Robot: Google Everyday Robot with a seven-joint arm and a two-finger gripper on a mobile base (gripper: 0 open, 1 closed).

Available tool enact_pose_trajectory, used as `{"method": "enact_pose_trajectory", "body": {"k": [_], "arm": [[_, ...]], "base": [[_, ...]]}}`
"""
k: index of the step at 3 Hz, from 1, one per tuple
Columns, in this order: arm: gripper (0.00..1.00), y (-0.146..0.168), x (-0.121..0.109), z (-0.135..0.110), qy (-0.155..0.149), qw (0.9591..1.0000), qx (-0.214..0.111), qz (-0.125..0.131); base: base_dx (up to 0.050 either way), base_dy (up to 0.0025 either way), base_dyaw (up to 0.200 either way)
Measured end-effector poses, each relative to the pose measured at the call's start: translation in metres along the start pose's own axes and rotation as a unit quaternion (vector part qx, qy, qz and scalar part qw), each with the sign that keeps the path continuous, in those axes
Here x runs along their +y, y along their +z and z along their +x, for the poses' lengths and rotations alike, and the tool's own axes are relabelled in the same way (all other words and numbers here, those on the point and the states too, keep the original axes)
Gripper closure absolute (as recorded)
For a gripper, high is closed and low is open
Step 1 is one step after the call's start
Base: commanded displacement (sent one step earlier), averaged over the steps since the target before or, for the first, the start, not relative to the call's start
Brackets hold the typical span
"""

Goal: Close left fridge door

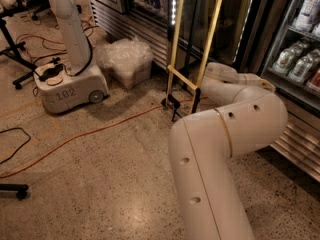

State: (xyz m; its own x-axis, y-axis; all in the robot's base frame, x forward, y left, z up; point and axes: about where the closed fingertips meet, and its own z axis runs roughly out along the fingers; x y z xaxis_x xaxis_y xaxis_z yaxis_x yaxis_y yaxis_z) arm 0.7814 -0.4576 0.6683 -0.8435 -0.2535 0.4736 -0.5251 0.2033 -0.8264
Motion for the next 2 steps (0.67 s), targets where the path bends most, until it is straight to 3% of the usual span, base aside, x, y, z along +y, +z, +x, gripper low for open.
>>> {"method": "enact_pose_trajectory", "body": {"k": [1, 2], "arm": [[1.00, 0.091, 0.049, 0.016, -0.034, 0.9966, 0.002, -0.074], [1.00, 0.143, 0.074, 0.024, -0.013, 0.9865, -0.057, -0.153]], "base": [[0.000, 0.00000, 0.000], [0.000, 0.00000, 0.000]]}}
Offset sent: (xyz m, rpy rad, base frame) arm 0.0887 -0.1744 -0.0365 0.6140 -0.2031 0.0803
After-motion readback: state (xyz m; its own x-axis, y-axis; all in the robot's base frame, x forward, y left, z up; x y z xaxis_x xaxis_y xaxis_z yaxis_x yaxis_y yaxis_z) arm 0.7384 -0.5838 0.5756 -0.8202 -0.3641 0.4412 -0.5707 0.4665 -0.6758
